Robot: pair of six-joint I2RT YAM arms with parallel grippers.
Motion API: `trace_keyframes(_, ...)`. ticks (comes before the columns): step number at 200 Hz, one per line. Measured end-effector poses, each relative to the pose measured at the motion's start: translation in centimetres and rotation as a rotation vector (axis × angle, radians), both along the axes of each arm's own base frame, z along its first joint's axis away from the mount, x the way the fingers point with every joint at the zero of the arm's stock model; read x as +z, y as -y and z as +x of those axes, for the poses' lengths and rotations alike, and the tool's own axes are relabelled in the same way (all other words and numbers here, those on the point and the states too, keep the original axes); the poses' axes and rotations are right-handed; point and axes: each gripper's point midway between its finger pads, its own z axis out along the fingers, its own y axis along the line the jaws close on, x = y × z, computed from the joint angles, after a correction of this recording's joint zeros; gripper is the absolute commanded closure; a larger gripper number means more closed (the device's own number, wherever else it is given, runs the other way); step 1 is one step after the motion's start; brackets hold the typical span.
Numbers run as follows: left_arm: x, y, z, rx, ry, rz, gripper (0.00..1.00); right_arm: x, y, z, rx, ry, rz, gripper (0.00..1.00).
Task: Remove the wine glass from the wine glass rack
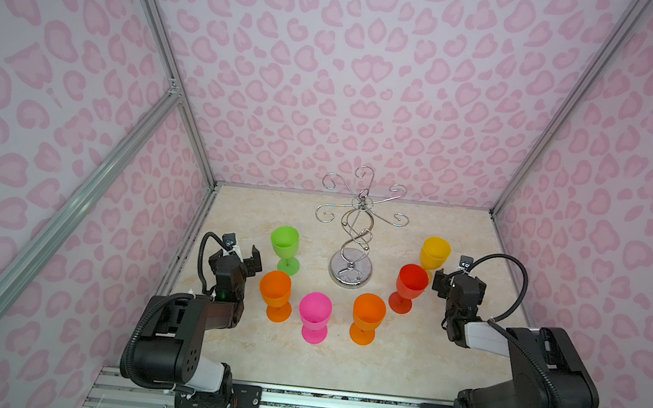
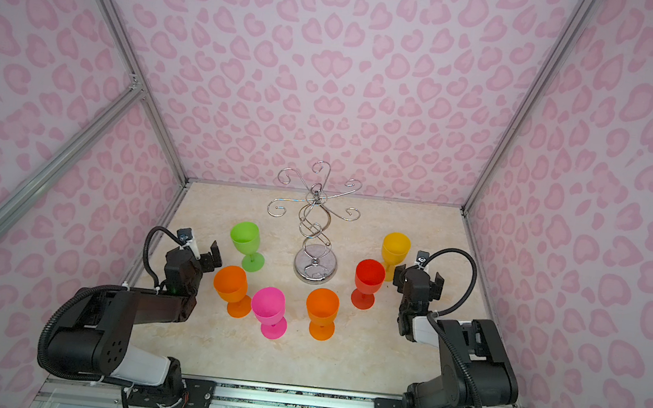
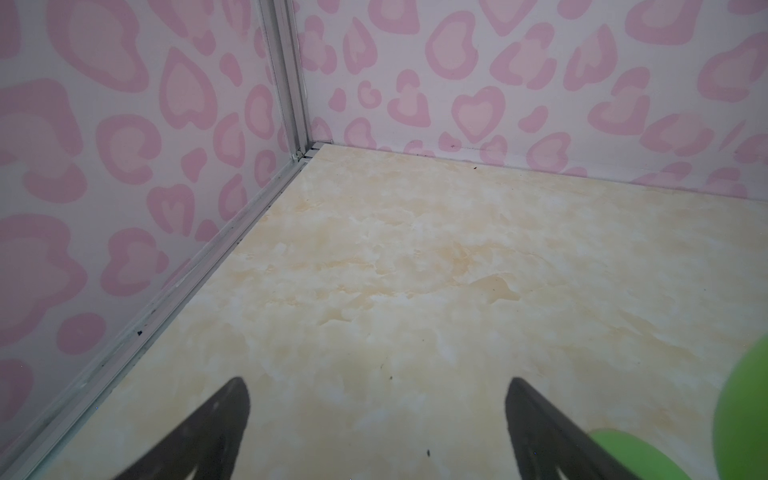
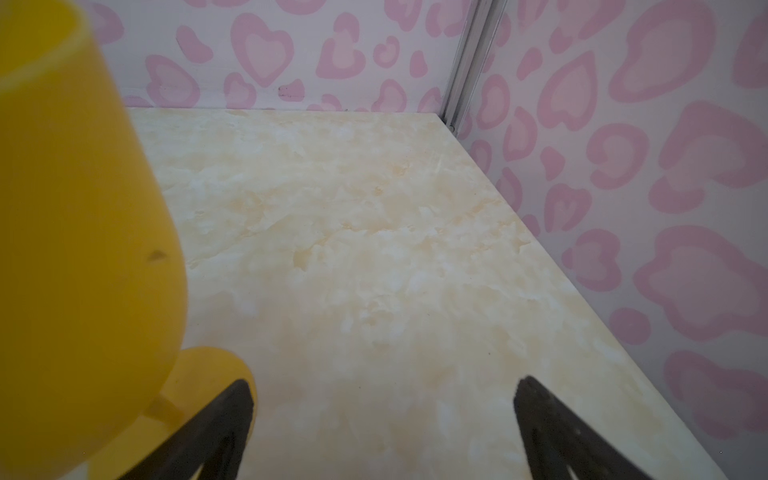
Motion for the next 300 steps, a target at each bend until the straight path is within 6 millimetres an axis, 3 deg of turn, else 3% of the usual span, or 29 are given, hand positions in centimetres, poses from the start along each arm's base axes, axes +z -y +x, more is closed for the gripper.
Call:
trace_keyframes(83,0.0,0.0,0.0,0.000,0.002,0.000,0.02,2.2,2.1,-0.1,-0.109,0.111,-0.010,0.02)
trace_keyframes(137,0.0,0.0,0.0,0.000,0.003,0.000,0.02,1.9,2.2,0.4,-0.083,0.107,0.024,0.01)
trace_keyframes(169,0.0,0.0,0.0,0.000,0.003,0.000,0.02,-0.2,2.5,-0.5,-0.068,0.069,0.038,0.01)
trace_keyframes(191,0.0,0.0,0.0,0.000,0.003,0.000,0.02,0.7,2.0,-0.1,-0.044,0.111,0.052,0.01)
trace_keyframes(300,0.1,0.0,0.0,-0.001,0.005,0.000,0.02,1.1,1.9,-0.1,-0.040,0.137,0.055,0.01)
